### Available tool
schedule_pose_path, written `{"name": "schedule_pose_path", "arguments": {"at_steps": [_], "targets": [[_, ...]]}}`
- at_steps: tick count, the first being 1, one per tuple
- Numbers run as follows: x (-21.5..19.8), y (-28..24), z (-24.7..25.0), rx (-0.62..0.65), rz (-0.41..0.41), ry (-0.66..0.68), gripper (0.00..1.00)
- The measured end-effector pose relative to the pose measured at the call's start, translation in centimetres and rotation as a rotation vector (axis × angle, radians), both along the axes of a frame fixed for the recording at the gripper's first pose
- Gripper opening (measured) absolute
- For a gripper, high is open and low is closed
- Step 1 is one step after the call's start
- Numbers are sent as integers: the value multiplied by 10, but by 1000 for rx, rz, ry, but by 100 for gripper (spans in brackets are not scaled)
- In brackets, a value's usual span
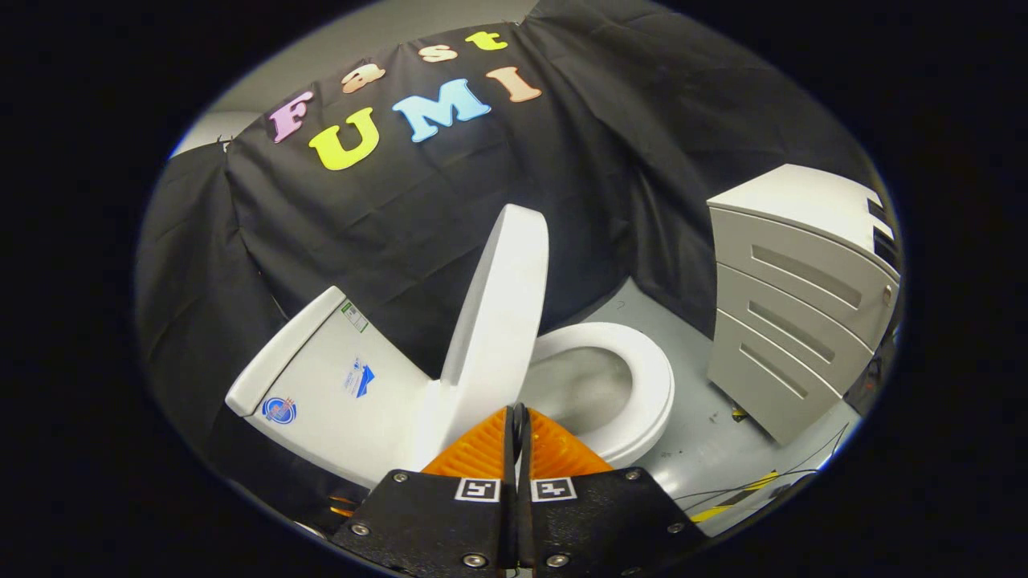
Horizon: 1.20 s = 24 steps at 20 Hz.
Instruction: Open the toilet lid.
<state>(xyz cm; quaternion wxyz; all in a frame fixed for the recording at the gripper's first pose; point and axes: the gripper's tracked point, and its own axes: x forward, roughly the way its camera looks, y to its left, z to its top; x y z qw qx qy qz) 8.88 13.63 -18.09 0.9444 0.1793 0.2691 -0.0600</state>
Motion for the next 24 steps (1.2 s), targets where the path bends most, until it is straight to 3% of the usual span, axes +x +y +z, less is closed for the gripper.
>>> {"name": "schedule_pose_path", "arguments": {"at_steps": [4,10,24], "targets": [[3,17,13,-115,60,-30,0],[6,38,30,-185,77,-53,0],[16,122,68,-267,157,-144,0]]}}
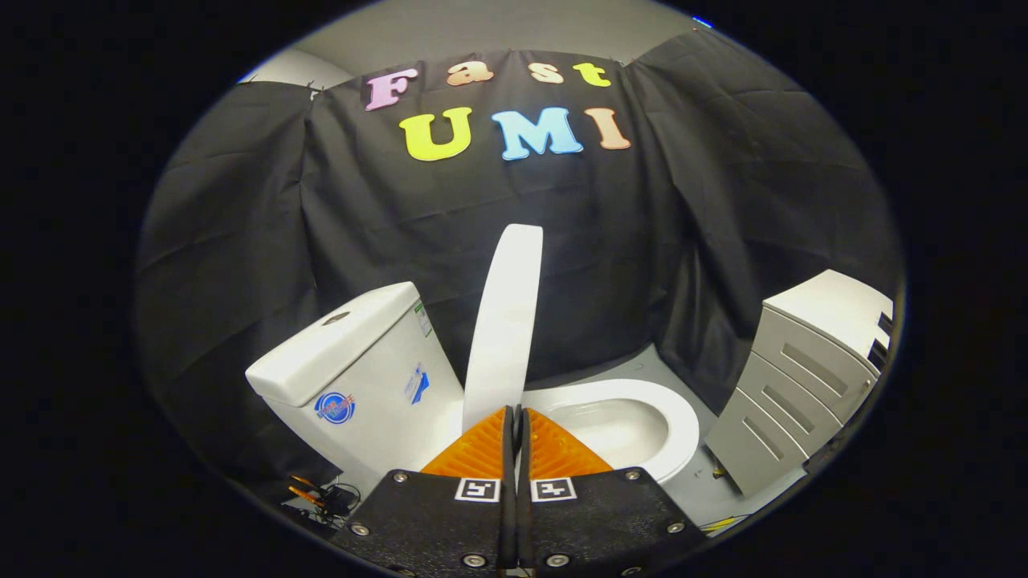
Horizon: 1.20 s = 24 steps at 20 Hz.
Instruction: Open the toilet lid.
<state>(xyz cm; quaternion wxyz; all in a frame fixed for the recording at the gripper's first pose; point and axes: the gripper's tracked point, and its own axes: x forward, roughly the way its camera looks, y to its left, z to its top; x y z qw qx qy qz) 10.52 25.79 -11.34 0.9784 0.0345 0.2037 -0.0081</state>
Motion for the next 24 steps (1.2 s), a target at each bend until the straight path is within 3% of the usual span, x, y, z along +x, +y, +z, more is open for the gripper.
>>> {"name": "schedule_pose_path", "arguments": {"at_steps": [17,24], "targets": [[4,101,12,-162,182,-75,0],[8,129,9,-135,231,-51,0]]}}
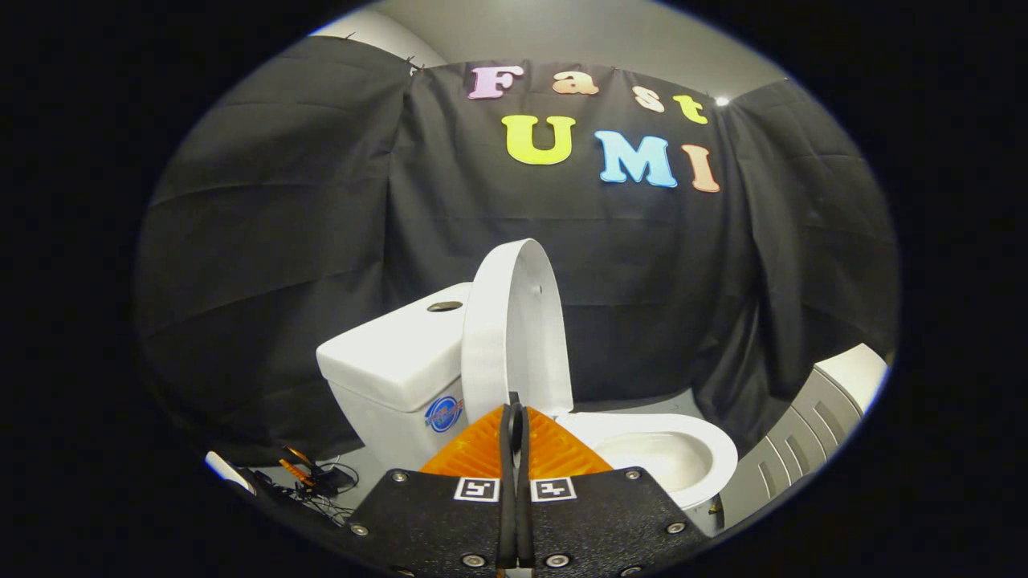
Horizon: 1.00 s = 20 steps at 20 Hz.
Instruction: Open the toilet lid.
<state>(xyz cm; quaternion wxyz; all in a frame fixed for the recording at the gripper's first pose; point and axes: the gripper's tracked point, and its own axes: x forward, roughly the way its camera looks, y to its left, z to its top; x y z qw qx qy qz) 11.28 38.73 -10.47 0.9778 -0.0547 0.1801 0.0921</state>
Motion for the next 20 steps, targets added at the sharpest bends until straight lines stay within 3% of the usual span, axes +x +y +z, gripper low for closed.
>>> {"name": "schedule_pose_path", "arguments": {"at_steps": [9,12,13,14,17,20], "targets": [[2,17,4,-20,54,-19,0],[-1,30,-5,75,139,47,6],[-2,27,0,93,143,52,25],[-4,19,7,102,133,44,36],[-7,3,32,121,116,7,96],[-11,-13,58,142,135,-38,96]]}}
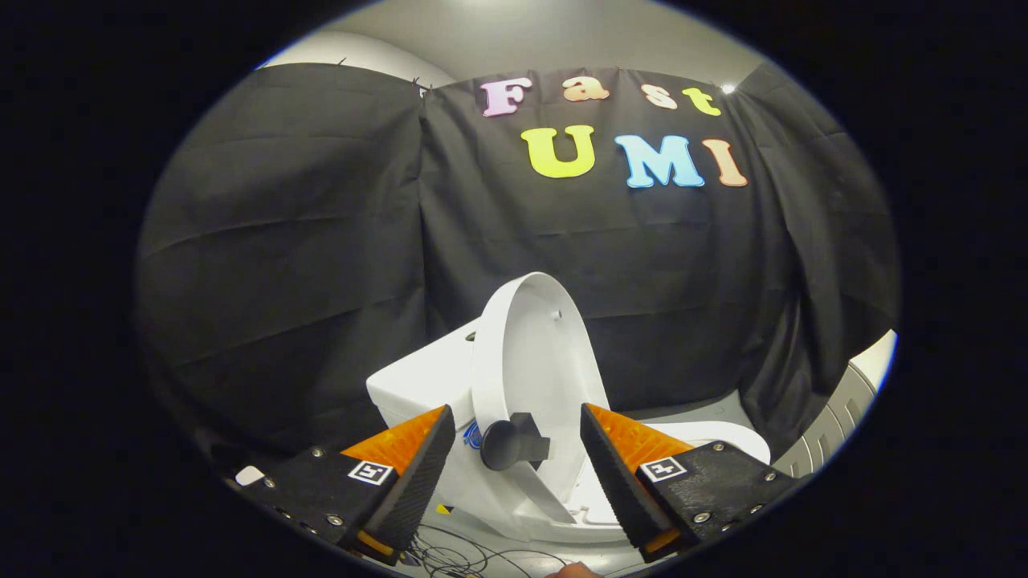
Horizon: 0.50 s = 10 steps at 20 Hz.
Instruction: Open the toilet lid.
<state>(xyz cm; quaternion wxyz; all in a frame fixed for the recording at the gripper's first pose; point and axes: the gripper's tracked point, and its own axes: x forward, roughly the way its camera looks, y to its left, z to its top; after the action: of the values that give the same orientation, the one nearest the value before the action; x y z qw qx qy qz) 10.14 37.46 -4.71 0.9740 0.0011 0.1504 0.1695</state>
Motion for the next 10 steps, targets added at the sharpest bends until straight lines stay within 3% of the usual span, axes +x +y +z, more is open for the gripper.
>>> {"name": "schedule_pose_path", "arguments": {"at_steps": [10], "targets": [[-13,-92,50,13,-31,-96,95]]}}
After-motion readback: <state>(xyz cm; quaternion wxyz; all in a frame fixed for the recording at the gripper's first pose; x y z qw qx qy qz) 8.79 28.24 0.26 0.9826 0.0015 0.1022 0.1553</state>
